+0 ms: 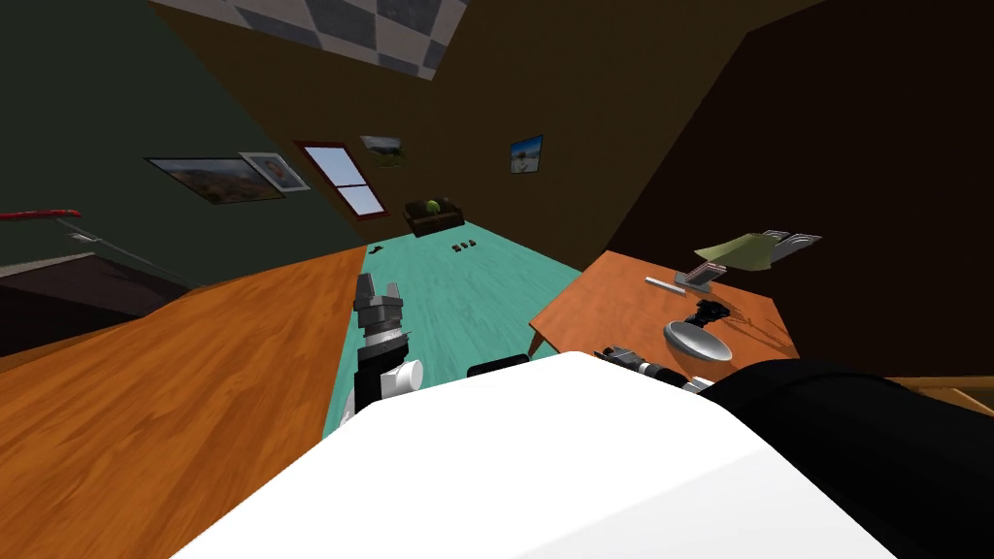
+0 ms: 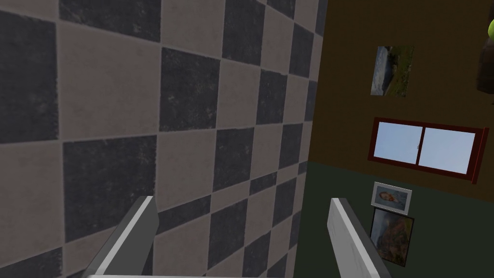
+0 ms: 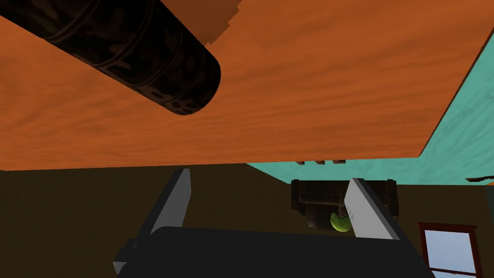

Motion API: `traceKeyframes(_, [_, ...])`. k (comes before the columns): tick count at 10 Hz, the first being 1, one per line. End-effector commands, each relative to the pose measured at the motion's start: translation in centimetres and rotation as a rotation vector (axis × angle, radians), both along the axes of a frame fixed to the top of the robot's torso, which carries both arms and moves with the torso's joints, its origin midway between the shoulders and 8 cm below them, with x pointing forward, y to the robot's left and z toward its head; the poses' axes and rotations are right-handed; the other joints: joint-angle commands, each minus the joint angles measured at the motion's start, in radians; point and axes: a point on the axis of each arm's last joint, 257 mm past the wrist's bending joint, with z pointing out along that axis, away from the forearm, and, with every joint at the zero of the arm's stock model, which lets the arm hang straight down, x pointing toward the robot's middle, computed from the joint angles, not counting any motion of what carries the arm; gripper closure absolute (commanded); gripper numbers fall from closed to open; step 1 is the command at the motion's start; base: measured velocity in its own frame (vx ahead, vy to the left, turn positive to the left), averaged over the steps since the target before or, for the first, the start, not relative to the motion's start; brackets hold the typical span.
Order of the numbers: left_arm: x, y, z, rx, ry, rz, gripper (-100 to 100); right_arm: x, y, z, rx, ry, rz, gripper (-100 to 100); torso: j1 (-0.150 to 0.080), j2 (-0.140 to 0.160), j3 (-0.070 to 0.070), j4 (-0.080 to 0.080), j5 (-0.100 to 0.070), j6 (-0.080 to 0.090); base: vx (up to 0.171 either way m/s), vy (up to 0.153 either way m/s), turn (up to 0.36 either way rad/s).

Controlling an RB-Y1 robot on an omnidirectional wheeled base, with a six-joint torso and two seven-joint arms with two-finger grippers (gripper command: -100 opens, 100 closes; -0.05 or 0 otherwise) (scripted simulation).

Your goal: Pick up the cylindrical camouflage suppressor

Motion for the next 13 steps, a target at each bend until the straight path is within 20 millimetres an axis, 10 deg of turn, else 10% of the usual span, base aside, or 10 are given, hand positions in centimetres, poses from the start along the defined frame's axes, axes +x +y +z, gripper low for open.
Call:
traceKeyframes(1, [0.0,0.0,0.0,0.000,0.000,0.000,0,-1.9,-1.0,-1.0,-0.047,0.061,0.042,-100,0.000,0.000,0.000,0.000,0.000,0.000,0.089,0.000,0.119])
traceKeyframes(13, [0.0,0.0,0.0,0.000,0.000,0.000,0,-15.2,-9.0,-4.0,-0.244,0.405,0.138,-100,0.000,0.003,0.002,0.001,0.000,0.000,0.046,0.009,0.059])
